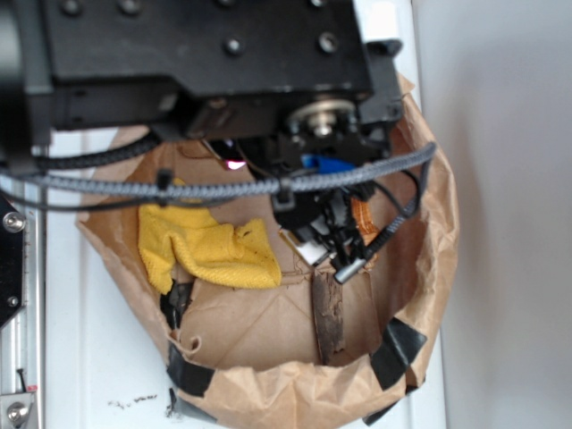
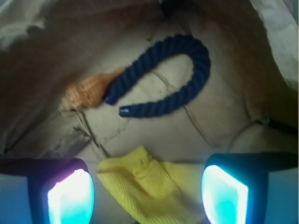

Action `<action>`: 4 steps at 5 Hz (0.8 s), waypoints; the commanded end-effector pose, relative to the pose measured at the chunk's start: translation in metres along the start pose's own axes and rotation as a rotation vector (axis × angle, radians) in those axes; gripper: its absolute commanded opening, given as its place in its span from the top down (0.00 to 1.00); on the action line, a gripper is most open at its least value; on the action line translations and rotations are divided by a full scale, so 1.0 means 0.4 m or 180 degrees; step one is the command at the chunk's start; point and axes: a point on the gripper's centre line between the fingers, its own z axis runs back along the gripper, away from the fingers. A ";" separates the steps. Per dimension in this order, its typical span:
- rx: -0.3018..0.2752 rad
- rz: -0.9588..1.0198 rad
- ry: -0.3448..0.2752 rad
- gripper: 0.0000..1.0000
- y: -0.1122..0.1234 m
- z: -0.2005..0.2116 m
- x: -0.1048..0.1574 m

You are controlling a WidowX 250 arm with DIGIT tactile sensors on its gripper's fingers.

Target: Grab the blue rope.

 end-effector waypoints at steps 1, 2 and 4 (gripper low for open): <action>-0.0153 0.0389 -0.0201 0.00 0.050 -0.073 0.073; -0.0122 0.0459 -0.0304 0.00 0.074 -0.094 0.080; -0.0139 0.0793 -0.0317 0.00 0.135 -0.086 0.067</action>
